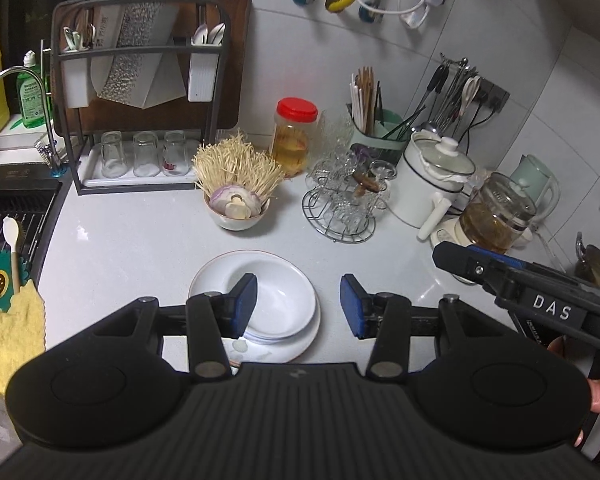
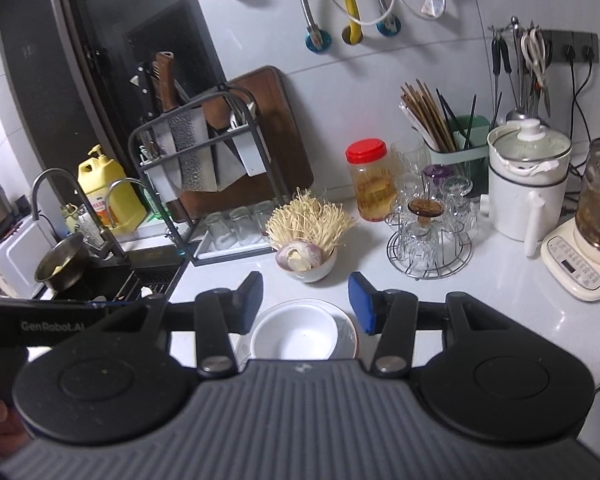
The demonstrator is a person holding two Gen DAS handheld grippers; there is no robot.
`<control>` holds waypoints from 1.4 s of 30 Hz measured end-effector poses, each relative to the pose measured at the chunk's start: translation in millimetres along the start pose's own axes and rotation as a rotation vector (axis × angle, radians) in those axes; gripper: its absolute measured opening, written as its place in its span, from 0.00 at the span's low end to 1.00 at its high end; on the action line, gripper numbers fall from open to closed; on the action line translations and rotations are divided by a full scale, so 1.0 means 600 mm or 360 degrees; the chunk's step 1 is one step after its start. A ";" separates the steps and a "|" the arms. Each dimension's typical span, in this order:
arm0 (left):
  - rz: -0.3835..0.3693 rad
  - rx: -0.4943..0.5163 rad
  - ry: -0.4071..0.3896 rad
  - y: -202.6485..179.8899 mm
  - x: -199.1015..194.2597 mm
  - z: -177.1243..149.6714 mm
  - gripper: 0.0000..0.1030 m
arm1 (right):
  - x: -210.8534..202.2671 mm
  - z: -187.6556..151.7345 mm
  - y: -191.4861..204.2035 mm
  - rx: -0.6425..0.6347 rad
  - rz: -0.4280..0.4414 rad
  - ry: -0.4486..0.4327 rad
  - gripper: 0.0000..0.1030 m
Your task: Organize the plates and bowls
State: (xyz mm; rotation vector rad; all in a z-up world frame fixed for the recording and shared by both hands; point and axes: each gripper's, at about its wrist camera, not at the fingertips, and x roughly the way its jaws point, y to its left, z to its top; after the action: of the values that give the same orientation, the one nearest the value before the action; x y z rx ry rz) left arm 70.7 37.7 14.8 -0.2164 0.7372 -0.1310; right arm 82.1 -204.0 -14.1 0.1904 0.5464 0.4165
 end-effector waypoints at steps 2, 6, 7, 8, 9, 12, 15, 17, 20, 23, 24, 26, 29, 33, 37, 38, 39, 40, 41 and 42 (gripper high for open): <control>0.0005 -0.0006 -0.0016 -0.007 -0.015 -0.009 0.50 | -0.016 -0.006 0.001 -0.0009 -0.0002 -0.0016 0.49; 0.0018 -0.0015 -0.0028 -0.019 -0.037 -0.030 0.50 | -0.045 -0.021 0.001 -0.0025 -0.0011 -0.0037 0.49; 0.0020 -0.0020 -0.0029 -0.021 -0.043 -0.036 0.50 | -0.052 -0.026 0.001 -0.0027 -0.0013 -0.0041 0.49; 0.0024 -0.0022 -0.0028 -0.024 -0.047 -0.042 0.50 | -0.059 -0.030 0.001 -0.0028 -0.0014 -0.0043 0.49; 0.0029 -0.0023 -0.0024 -0.026 -0.051 -0.047 0.50 | -0.065 -0.035 0.001 -0.0028 -0.0014 -0.0044 0.49; 0.0040 -0.0032 -0.0009 -0.031 -0.061 -0.066 0.50 | -0.083 -0.052 0.002 -0.0026 -0.0020 -0.0039 0.49; 0.0050 -0.0036 -0.0001 -0.038 -0.071 -0.085 0.50 | -0.098 -0.066 0.002 -0.0033 -0.0028 -0.0036 0.49; 0.0061 -0.0038 0.0008 -0.041 -0.076 -0.096 0.50 | -0.107 -0.074 0.002 -0.0041 -0.0038 -0.0036 0.49; 0.0061 -0.0053 0.0019 -0.046 -0.083 -0.112 0.50 | -0.119 -0.085 0.000 -0.0047 -0.0050 -0.0033 0.49; 0.0070 -0.0062 0.0027 -0.050 -0.088 -0.126 0.52 | -0.132 -0.096 -0.003 -0.0049 -0.0060 -0.0034 0.49; 0.0075 -0.0061 0.0027 -0.052 -0.090 -0.131 0.52 | -0.137 -0.099 -0.004 -0.0051 -0.0064 -0.0036 0.49; 0.0087 -0.0064 0.0031 -0.055 -0.092 -0.138 0.54 | -0.145 -0.107 -0.006 -0.0053 -0.0072 -0.0040 0.49; 0.0097 -0.0073 0.0032 -0.060 -0.096 -0.150 0.57 | -0.154 -0.115 -0.011 -0.0040 -0.0077 -0.0038 0.49; 0.0124 -0.0089 0.0021 -0.063 -0.104 -0.162 0.63 | -0.165 -0.123 -0.018 -0.0039 -0.0090 -0.0038 0.50; 0.0151 -0.0098 0.0023 -0.068 -0.110 -0.172 0.73 | -0.170 -0.131 -0.022 -0.0040 -0.0095 -0.0030 0.64; 0.0157 -0.0092 0.0021 -0.070 -0.111 -0.173 0.77 | -0.171 -0.132 -0.022 -0.0057 -0.0101 -0.0030 0.65; 0.0170 -0.0083 0.0018 -0.072 -0.112 -0.174 0.79 | -0.171 -0.133 -0.021 -0.0076 -0.0114 -0.0029 0.68; 0.0191 -0.0076 0.0009 -0.075 -0.115 -0.175 0.84 | -0.172 -0.134 -0.020 -0.0087 -0.0121 -0.0031 0.70; 0.0205 -0.0073 0.0001 -0.076 -0.116 -0.176 0.86 | -0.173 -0.135 -0.021 -0.0089 -0.0114 -0.0032 0.70; 0.0214 -0.0076 -0.0004 -0.078 -0.118 -0.176 0.87 | -0.174 -0.135 -0.021 -0.0086 -0.0107 -0.0029 0.70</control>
State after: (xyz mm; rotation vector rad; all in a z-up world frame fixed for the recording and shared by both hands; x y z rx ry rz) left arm -54.7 -9.7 -3.8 -0.2118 0.7509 0.0146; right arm -37.9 -255.3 -37.5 0.1232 0.5218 0.3633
